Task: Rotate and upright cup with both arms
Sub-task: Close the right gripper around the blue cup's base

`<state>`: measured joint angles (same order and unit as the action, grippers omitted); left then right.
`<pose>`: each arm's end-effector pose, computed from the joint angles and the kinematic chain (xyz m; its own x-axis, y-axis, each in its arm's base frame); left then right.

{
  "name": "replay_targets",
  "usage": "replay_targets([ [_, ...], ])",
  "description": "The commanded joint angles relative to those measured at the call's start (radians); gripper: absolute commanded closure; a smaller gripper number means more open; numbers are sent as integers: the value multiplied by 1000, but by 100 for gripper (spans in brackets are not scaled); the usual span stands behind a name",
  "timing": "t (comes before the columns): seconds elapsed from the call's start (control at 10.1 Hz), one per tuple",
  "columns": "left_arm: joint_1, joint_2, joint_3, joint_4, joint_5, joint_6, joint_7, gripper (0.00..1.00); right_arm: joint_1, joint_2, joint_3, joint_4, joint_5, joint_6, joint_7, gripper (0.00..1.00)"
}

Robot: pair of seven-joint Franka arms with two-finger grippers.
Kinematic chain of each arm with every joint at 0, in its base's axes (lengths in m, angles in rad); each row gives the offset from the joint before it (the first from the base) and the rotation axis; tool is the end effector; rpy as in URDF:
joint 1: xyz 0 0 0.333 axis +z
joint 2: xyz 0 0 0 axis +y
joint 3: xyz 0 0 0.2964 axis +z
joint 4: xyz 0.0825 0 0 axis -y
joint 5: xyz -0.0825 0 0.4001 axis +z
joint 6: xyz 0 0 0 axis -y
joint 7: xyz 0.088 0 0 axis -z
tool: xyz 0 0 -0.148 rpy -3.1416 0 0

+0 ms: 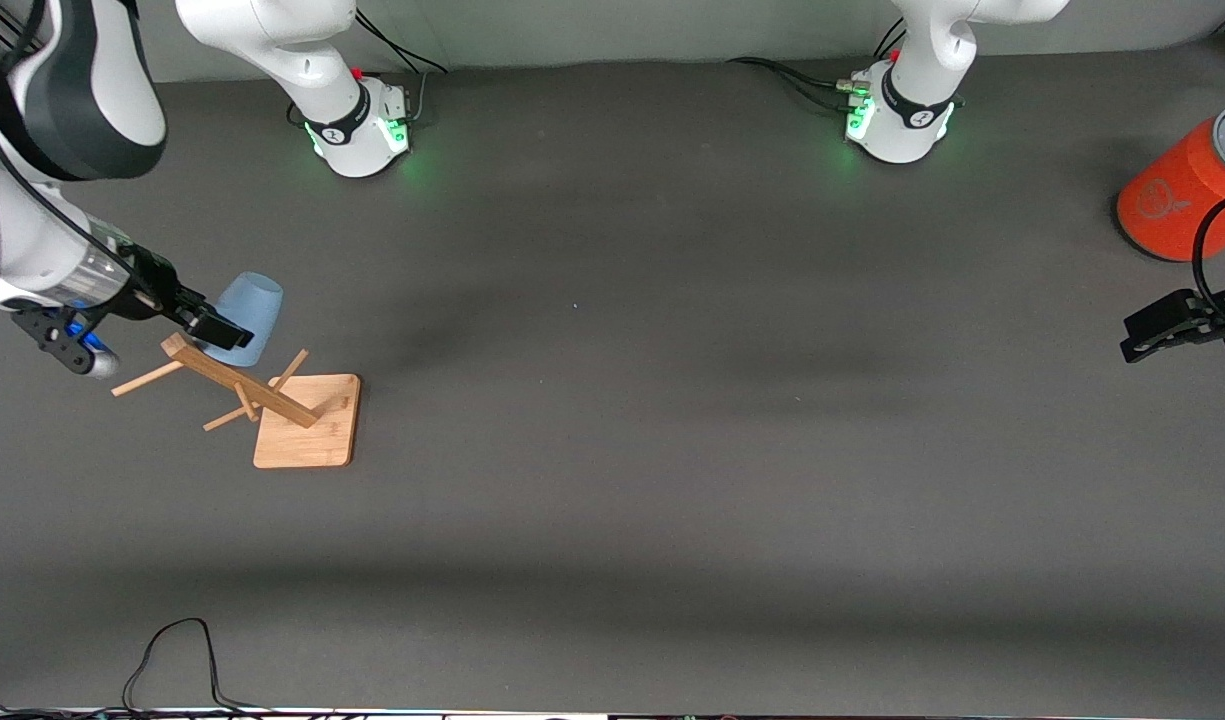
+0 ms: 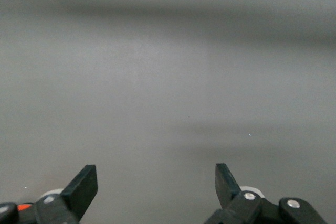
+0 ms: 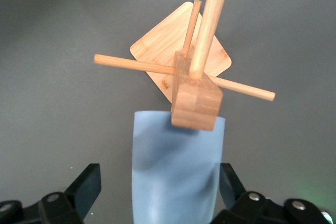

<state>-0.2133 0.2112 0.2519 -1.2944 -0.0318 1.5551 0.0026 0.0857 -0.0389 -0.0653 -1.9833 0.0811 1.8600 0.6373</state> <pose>0.6306 0.0036 0.5740 0.9981 0.0272 0.0558 0.0283 -0.9994 -0.0207 0.5486 0.0205 0.4086 0.7953 -0.5952 -0.1149 -0.6002 -0.7997 -0.0119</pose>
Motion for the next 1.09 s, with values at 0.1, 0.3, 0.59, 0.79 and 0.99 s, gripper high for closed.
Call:
replay_targets([
  [0.1, -8, -1, 1, 9, 4, -1, 4, 0, 3, -26, -2, -107, 25, 88, 21, 0],
  [0.3, -8, -1, 1, 9, 6, -1, 4, 0, 3, -27, -2, -108, 25, 88, 12, 1],
  [0.59, -6, 0, 1, 9, 3, -1, 4, 0, 3, -29, -2, -103, 25, 82, 4, 25],
  [0.79, -6, 0, 1, 9, 3, -1, 4, 0, 3, -29, -2, -100, 25, 79, 2, 31],
  [0.99, -6, 0, 1, 9, 3, -1, 4, 0, 3, -35, -2, -97, 25, 73, 5, 31],
])
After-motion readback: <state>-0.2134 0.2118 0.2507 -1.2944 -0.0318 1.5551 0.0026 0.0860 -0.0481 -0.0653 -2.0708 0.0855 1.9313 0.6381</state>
